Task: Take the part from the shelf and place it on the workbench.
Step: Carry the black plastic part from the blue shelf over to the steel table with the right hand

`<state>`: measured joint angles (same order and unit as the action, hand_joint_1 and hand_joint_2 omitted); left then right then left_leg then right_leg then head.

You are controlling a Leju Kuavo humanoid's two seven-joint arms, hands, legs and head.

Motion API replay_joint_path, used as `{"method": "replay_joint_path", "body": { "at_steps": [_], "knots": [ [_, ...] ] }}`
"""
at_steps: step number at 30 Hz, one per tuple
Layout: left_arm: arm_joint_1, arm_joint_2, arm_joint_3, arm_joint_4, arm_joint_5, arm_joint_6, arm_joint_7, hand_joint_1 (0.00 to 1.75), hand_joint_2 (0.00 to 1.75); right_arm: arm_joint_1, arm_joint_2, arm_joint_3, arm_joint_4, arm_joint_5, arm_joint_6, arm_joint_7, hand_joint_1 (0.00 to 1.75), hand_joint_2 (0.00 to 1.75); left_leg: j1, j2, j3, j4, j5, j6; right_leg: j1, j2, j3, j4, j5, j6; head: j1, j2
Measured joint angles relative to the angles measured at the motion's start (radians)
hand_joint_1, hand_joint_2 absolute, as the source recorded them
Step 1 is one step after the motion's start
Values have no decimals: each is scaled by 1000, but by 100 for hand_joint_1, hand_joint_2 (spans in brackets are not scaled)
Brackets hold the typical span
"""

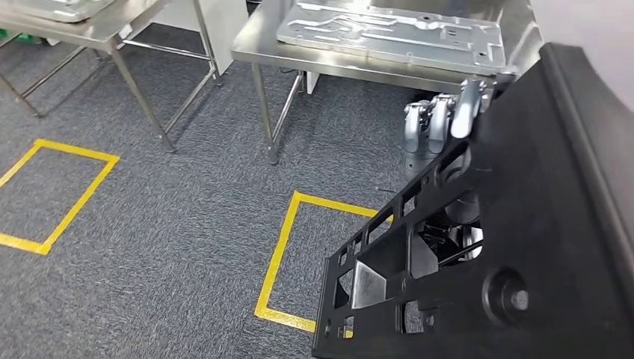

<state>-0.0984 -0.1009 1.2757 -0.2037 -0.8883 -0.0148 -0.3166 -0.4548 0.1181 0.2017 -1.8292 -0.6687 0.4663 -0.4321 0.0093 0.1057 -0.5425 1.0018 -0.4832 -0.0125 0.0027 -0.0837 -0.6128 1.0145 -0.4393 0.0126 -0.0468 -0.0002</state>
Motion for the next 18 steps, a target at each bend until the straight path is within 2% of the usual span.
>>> {"method": "replay_joint_path", "body": {
  "at_steps": [1, 2, 4, 5, 6, 7, 8, 9, 10, 12, 13, 14, 16, 18],
  "knots": [
    [-1, 0, 0, 0, 0, 0, 0, 0, 0, 0, 0, 1, -1, 0, 0, 0, 175, 175, 1, 11, 4, -1, -3, -5, -1, 14, -1, 1, 0, -7, 0, 0],
    [-3, 0, 0, 0, 0, 0, -1, 0, 0, 0, 0, 1, -2, 0, 0, -1, 175, 175, 3, 7, 6, 3, -9, -11, -2, 26, -1, -1, 1, -12, 0, 0],
    [-6, 0, 0, 0, 0, -2, -1, 0, 0, -2, 0, 2, -5, 0, 0, 0, 175, 175, 8, -36, -13, 54, -45, -19, -7, 50, 3, -7, 4, -24, 0, 0],
    [-5, 0, 0, 0, 0, -3, -1, 0, 0, -3, 0, 3, -6, 0, 0, 0, 175, 175, 10, -66, -39, 111, -76, -21, -9, 61, 4, -8, 4, -29, 0, 0],
    [-3, 0, 0, 0, 0, -4, -1, 0, 0, -3, 1, 4, -6, 0, 0, 0, 175, 175, 11, -85, -74, 182, -108, -22, -8, 74, 4, -7, 4, -33, 0, 0],
    [0, 0, 0, 0, 1, -5, -1, 0, 0, -2, 1, 4, -6, 0, 0, 0, 175, 175, 11, -92, -109, 248, -132, -23, -7, 88, 4, -7, 3, -35, 0, 0],
    [2, 1, 0, 0, 1, -4, -1, 0, 0, -1, 1, 4, -6, 0, 0, 0, 175, 175, 11, -96, -135, 290, -137, -23, -6, 104, 5, -6, 3, -35, 0, 0],
    [3, 1, 0, 0, 2, -4, -1, 0, 0, 0, 1, 4, -6, 0, 0, 0, 175, 175, 11, -97, -143, 293, -121, -22, -6, 119, 7, -5, 2, -35, 0, 0],
    [3, 1, 1, 0, 2, -4, -1, 0, 0, 1, 1, 4, -6, 0, 0, 0, 175, 175, 12, -100, -134, 257, -86, -20, -6, 134, 9, -4, 1, -33, 0, 0],
    [2, 1, 0, 0, 3, -5, -1, 0, 0, 1, 1, 4, -6, 0, 0, 0, 175, 175, 12, -121, -87, 126, -6, -12, -6, 158, 13, 1, -3, -28, 0, 0],
    [1, 2, 0, 0, 3, -6, -1, 0, 0, 0, 1, 4, -6, 1, -2, 0, 175, 175, 12, -133, -65, 72, 15, -8, -5, 168, 12, 4, -5, -24, 0, 0],
    [0, 2, 0, 0, 3, -7, -1, 0, 0, 0, 1, 5, -6, 5, -4, 0, 175, 175, 11, -143, -53, 40, 23, -3, -5, 175, 9, 6, -7, -19, 0, 0],
    [-5, 2, 0, 0, 3, -15, -1, 0, 0, 0, 0, 5, -8, 17, -12, -1, 175, 175, 10, -144, -46, 22, 20, 9, -6, 184, 5, 5, -6, -6, 0, 0],
    [-8, 1, 0, 0, 2, -25, -2, 0, 0, 0, -1, 5, -12, 27, -18, -3, 175, 175, 12, -138, -42, 14, 26, 23, -6, 164, 2, 14, -15, 6, 0, 0]
  ]
}}
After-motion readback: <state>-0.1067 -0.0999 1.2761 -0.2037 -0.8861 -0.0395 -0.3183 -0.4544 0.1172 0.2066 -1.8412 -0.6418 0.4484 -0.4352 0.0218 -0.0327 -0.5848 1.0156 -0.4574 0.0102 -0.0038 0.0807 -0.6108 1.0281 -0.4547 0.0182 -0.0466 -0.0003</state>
